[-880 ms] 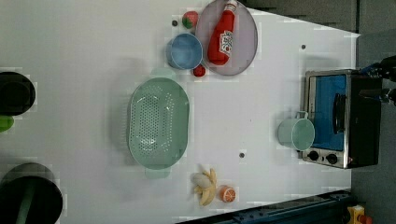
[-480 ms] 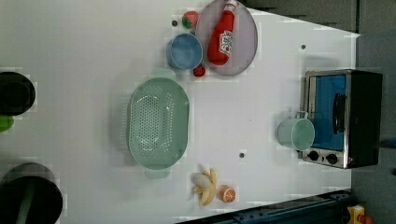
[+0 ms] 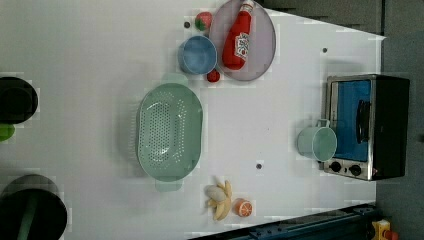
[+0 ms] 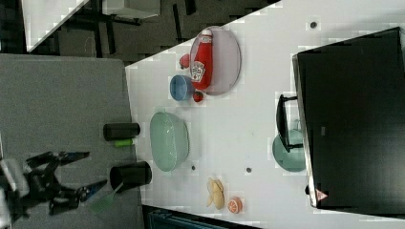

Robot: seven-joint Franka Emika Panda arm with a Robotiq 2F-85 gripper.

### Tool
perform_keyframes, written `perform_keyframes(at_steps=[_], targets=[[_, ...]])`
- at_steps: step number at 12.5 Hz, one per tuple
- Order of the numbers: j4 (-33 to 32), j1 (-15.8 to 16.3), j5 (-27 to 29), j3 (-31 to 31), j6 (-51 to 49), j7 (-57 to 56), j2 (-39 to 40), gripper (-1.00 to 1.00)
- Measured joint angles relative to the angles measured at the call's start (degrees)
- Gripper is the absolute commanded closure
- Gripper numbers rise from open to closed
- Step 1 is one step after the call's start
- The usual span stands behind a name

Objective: Drag strainer left to right.

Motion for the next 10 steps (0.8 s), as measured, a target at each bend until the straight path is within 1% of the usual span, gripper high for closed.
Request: perform_keyframes(at_steps=[2,3,4,6,8,10], targets=[[-0.17,0.15,0.03,9.07,1.42,9.00,7.82,-1.00],[-0.56,0.79,-0.72,13.13,3.62,13.25,11.99,-1.00],[-1.73,1.52,-1.78,16.71,6.76,17.44,15.84,-1.00],[-5.71,2.13,-0.67,22.21,12.07,25.77,21.75,-1.00],[-8.06,2.73,-0.77,26.10,19.26,35.45,27.56,-1.00],[-9.62,4.44,-0.69,26.77,27.22,43.34,32.68,-1.00]])
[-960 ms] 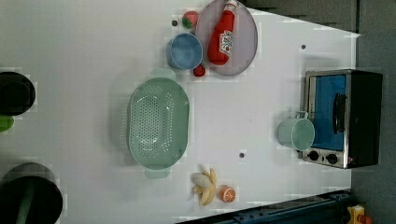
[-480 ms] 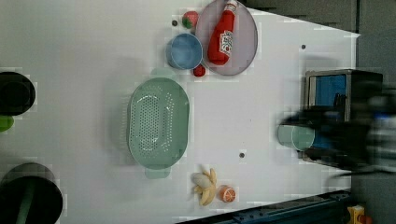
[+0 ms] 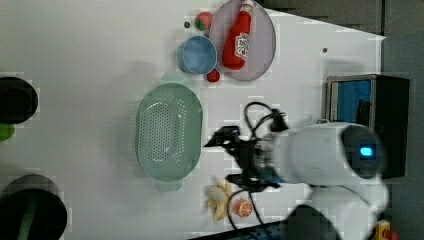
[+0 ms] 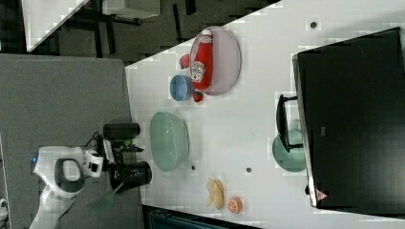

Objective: Drag strainer left to right.

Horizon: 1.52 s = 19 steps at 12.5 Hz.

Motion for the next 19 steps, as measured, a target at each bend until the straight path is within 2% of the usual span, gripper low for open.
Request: perform_keyframes(at_steps=[3,6,10,12,16,19], targets=[[-1.01,0.13,-0.01,-0.62,12.87,8.09,7.08,-1.00],[-5.26,-1.36,-0.49,-2.80,27.28,11.22,12.10,-1.00],[-6.60,-1.41,0.62,-4.84,33.99,12.34,20.21,-1.00],[-6.83,1.53,0.18,-8.41,38.19,12.73,22.67,-1.00],[-7.16,6.51,0.41,-13.46,40.37,13.29,24.38,-1.00],[-6.49,6.79,-0.62,-13.81,39.87,13.29,23.77,-1.00]])
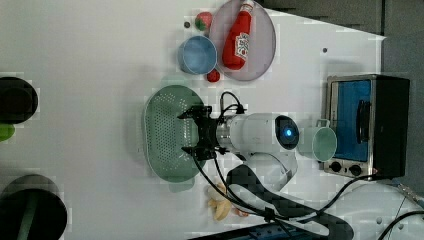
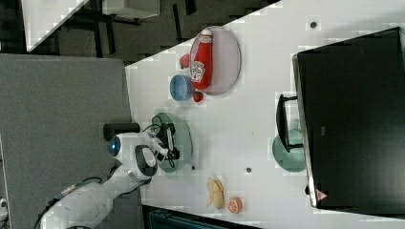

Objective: Drag strainer left to right.

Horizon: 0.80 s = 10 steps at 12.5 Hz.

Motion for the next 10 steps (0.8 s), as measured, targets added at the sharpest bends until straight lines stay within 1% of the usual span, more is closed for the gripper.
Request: perform_keyframes(at_steps=[3,5,8,10], targets=[[-0.45,0.39,0.34,-1.66,0.45,0.00,-0.17,-1.00],[-1.57,0.37,-0.61,-3.87,0.73,0.11,-0.64,-1.00],[-1.34,-0.24,-0.63,-6.31,0.56,0.00,-1.43,-1.00],[-1.79,-0.18,-0.26,-8.96,1.12,0.00,-2.04,-1.00]])
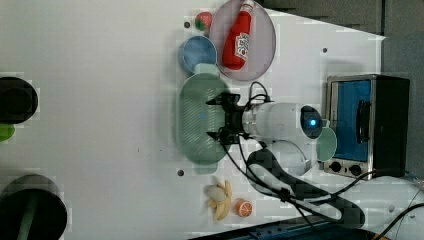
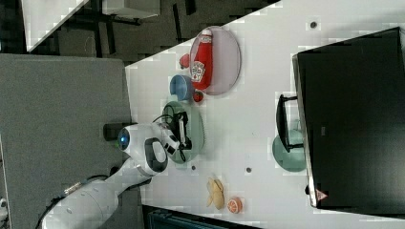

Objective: Drag strainer left to right.

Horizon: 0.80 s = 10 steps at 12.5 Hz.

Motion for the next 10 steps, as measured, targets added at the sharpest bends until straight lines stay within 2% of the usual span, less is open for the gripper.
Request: perform_keyframes(at_steps=[4,8,10], targets=[[-4.70,-1.83,0.06,-3.39,-0.67,-2.52,-4.11,-1.00],[-5.82,-2.13,1.61,-6.83,-1.68,-4.76,-4.46,-1.00],[-7.05,-2.48,-0.76,-7.99,-1.57,-6.77,-4.69,-1.00]])
